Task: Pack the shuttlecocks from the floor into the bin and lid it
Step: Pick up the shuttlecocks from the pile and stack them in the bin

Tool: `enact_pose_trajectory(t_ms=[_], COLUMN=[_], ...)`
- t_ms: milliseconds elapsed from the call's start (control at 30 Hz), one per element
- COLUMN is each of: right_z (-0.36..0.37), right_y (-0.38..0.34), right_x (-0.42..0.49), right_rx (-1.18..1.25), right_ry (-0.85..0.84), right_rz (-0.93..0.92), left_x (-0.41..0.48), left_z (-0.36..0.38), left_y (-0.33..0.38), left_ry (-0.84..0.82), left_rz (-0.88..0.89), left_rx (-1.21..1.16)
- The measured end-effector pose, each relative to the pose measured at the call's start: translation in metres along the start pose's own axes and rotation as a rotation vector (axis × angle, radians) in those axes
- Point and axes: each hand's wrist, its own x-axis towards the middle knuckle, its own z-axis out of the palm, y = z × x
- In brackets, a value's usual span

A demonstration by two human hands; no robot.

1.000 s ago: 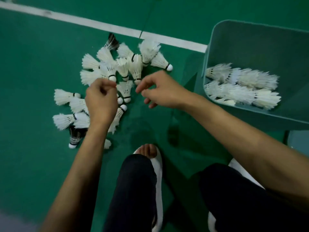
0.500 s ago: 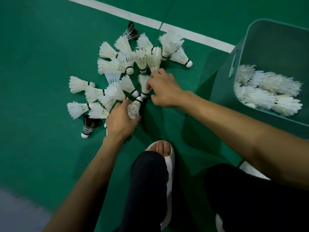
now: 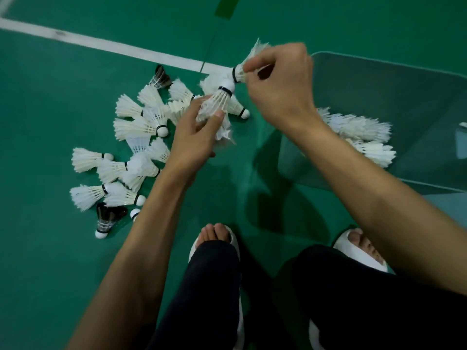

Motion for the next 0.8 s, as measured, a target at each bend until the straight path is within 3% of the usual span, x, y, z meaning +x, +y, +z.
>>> enact_pose_trajectory(t_ms=[100, 233, 467, 533, 633, 800], right_z=[-0.059, -0.132, -0.197, -0.205, -0.208, -0.195], right_y=[0.000, 0.032, 0.132, 0.156, 0.187, 0.200], right_x=[0.011, 0.009, -0.015, -0.022, -0.030, -0.035], right_rx=[0.246, 0.318, 0.436, 0.359, 0.054, -0.279], right_ry=[0.161, 0.250, 0.382, 0.337, 0.073, -0.203], right_rz=[0.076, 0.202, 0.533, 0.671, 0.792, 0.707], left_x=[0.004, 0.009, 0.015, 0.020, 0.035, 0.050], left_z=[0.032, 0.091, 0.187, 0.201, 0.216, 0.226], left_y=[0.037, 0.071, 0.070, 0.061, 0.050, 0.040], left_ry=[-0.118, -0.238, -0.443, -0.449, -0.335, -0.237], left_rz=[0.179, 0.314, 0.271, 0.190, 0.085, -0.022], left_rx=[0.005, 0.015, 0.246, 0.313, 0.415, 0.448])
